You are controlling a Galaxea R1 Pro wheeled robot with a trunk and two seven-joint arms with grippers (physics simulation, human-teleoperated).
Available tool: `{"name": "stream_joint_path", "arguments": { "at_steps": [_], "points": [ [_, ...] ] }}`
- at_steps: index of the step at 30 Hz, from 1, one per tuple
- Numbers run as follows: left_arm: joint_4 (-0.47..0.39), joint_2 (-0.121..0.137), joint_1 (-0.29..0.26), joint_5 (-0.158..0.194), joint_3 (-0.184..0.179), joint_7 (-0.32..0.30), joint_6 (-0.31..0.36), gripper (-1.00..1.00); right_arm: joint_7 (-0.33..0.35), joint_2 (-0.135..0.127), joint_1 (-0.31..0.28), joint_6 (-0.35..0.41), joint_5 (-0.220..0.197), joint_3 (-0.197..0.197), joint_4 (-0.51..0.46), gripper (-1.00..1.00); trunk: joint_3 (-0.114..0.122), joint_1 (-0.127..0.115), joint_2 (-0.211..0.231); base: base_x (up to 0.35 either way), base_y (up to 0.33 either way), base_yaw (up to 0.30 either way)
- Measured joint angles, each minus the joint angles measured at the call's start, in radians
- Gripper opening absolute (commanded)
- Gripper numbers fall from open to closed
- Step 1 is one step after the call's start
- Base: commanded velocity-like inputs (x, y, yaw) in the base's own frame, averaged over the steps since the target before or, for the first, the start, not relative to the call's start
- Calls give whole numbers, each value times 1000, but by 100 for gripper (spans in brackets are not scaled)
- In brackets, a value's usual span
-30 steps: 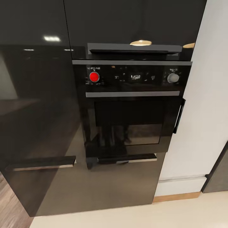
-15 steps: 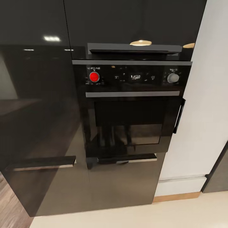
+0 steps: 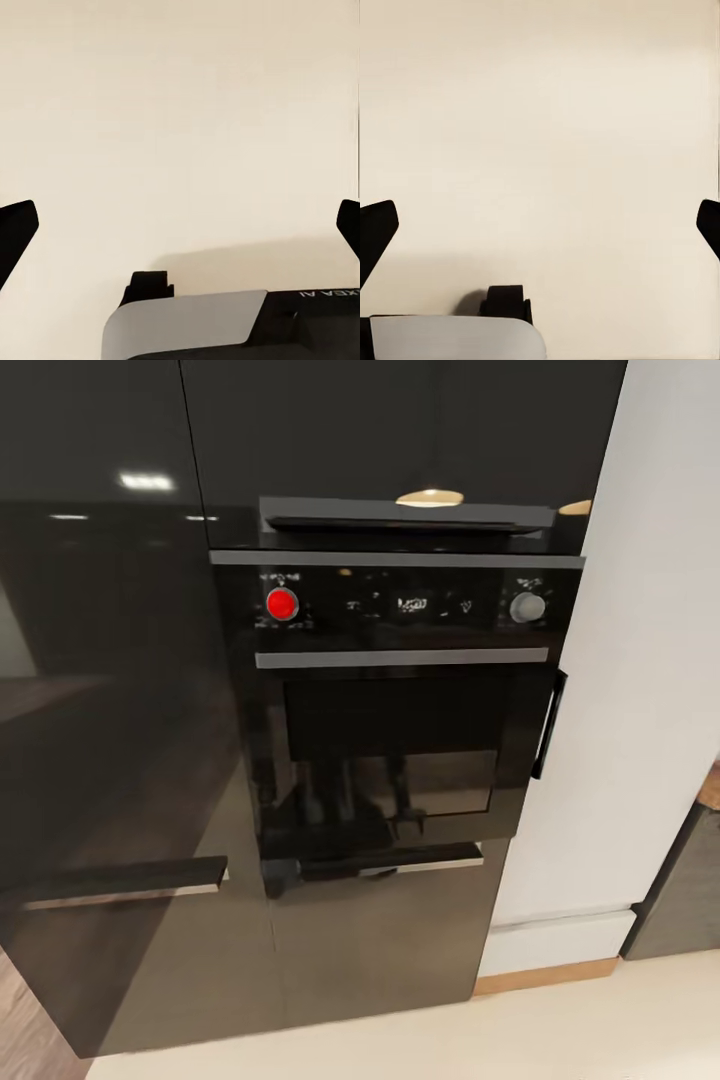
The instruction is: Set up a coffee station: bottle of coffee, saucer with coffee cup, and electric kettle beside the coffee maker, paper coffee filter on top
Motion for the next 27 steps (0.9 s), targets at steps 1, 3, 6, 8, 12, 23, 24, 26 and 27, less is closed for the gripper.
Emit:
{"name": "stream_joint_path", "arguments": {
  "at_steps": [1,3,6,8,12,23,24,26,27],
  "points": [
    [1,0,0,0,-1,0,0,100,1,-1,1,0,0,0,2,100,1,0,0,0,0,-226],
    [2,0,0,0,-1,0,-1,100,1,-1,1,0,0,0,2,100,2,0,0,0,0,-229],
    [4,0,0,1,-2,-1,-1,100,1,-1,2,0,0,0,3,100,3,0,0,0,0,-233],
    [4,0,0,1,-1,-1,-1,100,1,-1,2,0,-1,-1,3,100,4,0,0,0,0,-235],
    [4,0,0,1,1,-1,-1,100,-1,-5,2,1,-1,-1,3,100,6,0,0,0,0,-236],
    [5,0,0,3,9,-2,-1,100,-1,-9,2,1,-1,-2,3,100,12,0,0,0,0,-237],
    [6,0,0,3,9,-2,-1,100,-1,-9,2,1,-1,-2,3,100,13,0,0,0,0,-236],
    [5,0,0,3,9,-3,-1,100,-1,-9,2,1,-1,-1,3,100,14,0,0,0,0,-236],
    [5,0,0,3,10,-3,-1,100,-1,-9,2,1,-1,-1,3,100,14,0,0,0,0,-236]
  ]
}}
